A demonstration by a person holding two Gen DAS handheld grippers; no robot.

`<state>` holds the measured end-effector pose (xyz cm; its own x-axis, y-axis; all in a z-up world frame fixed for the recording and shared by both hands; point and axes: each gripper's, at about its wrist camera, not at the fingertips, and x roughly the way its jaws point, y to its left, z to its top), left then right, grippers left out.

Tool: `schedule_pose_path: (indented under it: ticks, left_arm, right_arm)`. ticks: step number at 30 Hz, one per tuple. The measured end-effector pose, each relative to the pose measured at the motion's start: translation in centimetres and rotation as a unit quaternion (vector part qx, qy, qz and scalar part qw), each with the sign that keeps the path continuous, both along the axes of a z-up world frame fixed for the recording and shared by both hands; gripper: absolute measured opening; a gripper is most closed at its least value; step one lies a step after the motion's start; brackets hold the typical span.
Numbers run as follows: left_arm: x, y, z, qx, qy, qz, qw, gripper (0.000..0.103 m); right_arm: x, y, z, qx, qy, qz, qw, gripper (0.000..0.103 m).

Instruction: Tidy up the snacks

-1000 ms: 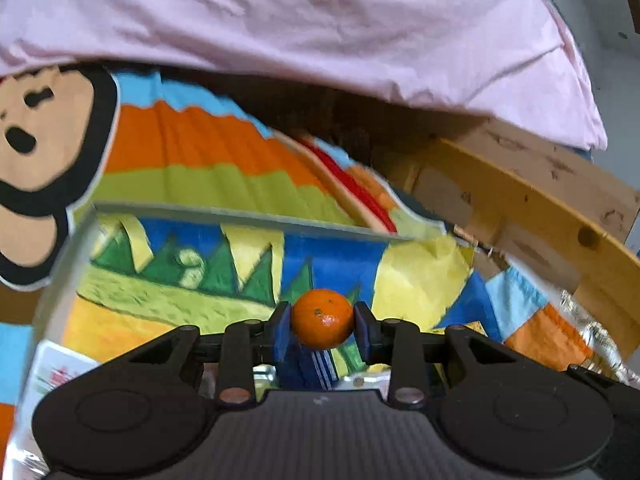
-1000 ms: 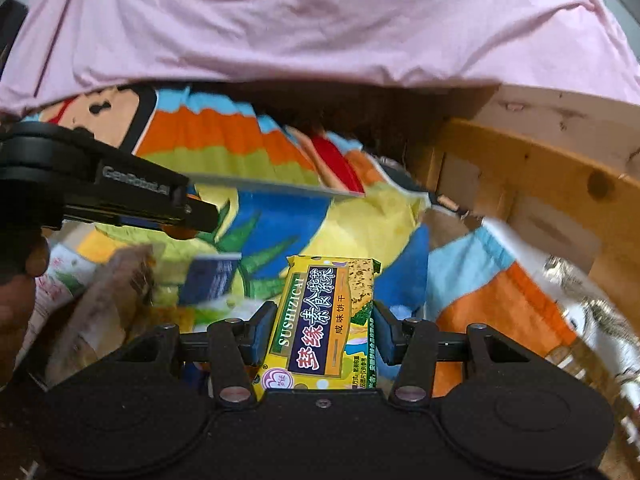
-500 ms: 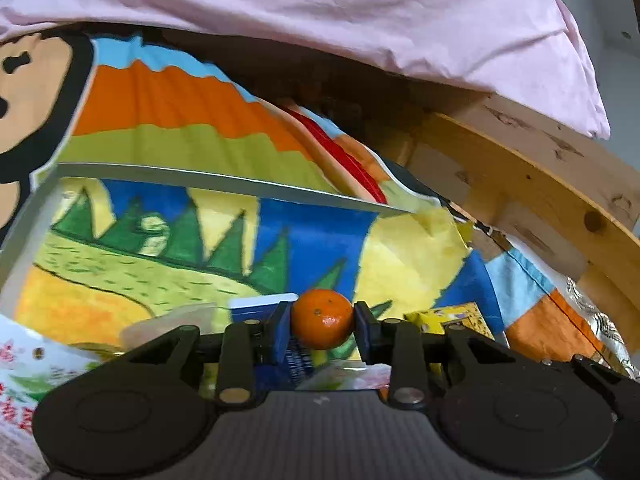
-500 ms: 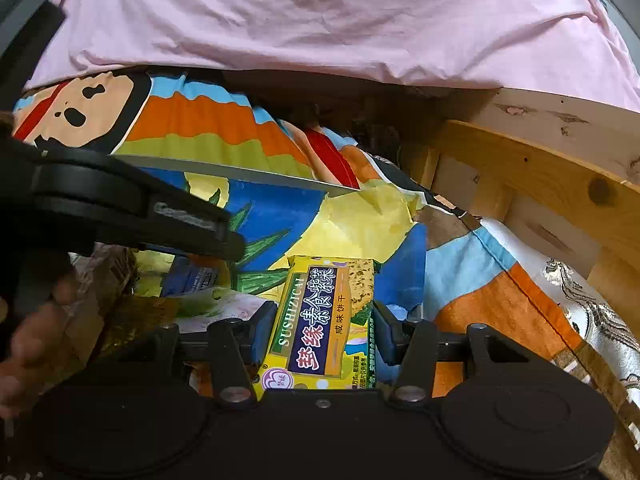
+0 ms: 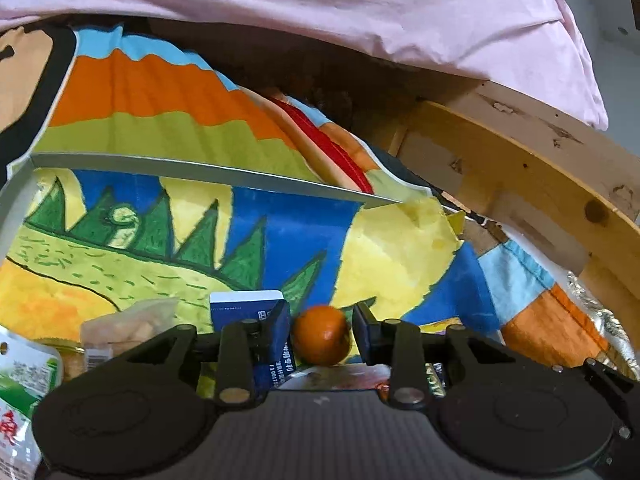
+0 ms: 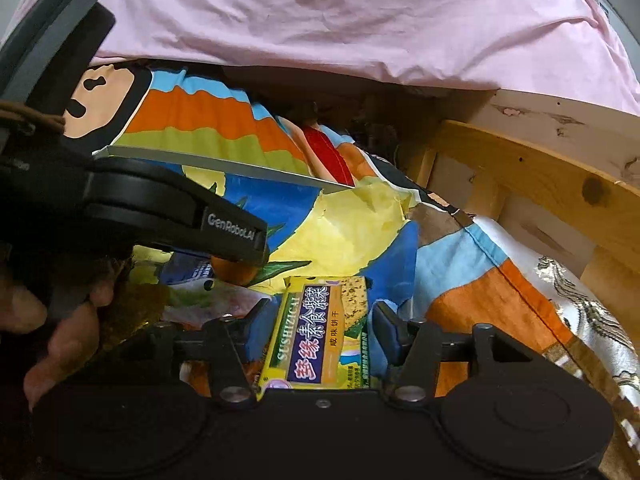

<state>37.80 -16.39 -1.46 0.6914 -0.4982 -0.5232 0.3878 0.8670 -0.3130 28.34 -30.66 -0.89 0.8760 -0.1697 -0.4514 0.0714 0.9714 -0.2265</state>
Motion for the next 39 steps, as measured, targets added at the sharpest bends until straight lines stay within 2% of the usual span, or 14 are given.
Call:
schedule_pose_path:
  ticks: [6,9,15,18,25,32,36,39]
  left_arm:
    - [-0.1,-0.3,0.0,0.002,-0.001,0.007,1.0000,0.040]
    - [-0.3,-0.1,0.1,0.000,0.001,0.012,0.9999,0.047]
    - [-0.8,0.4,0.6,0.000,0.005,0.018,0.9998,0.047]
    - [-1.4,0.8,1.4,0.001,-0.004,0.021,0.9998,0.058]
    - [-3.6,2.9,4.2,0.000,-0.031,0.028,0.9991,0.069]
    - [-7.0,6.4,7.6,0.010,-0.073,0.045,0.9963,0.084]
    - [-9.5,8.9,9.3,0.013,-0.097,0.060,0.9935,0.096]
    - [-11.5,10.8,10.5,0.012,-0.110,0.070,0.9913,0.098]
  right_arm:
    - [-0.9,-0.3,0.1,-0.001,0.003,-0.001,1.000,0.068]
    - [-1.3,-0.4,0.2,0.000,0.000,-0.002,1.000,0.070]
    - [-2.2,-0.4,1.1,0.001,-0.007,-0.003,1.000,0.077]
    - [-2.8,-0.4,1.8,0.000,-0.014,-0.005,1.000,0.080]
    - [-5.0,0.0,4.2,0.003,-0.039,-0.011,0.999,0.089]
    - [-8.1,0.7,7.4,0.013,-0.074,-0.013,0.997,0.102]
    - [-10.0,1.4,9.1,0.016,-0.092,-0.016,0.995,0.102]
    - [-11.7,2.1,10.4,0.018,-0.104,-0.014,0.994,0.102]
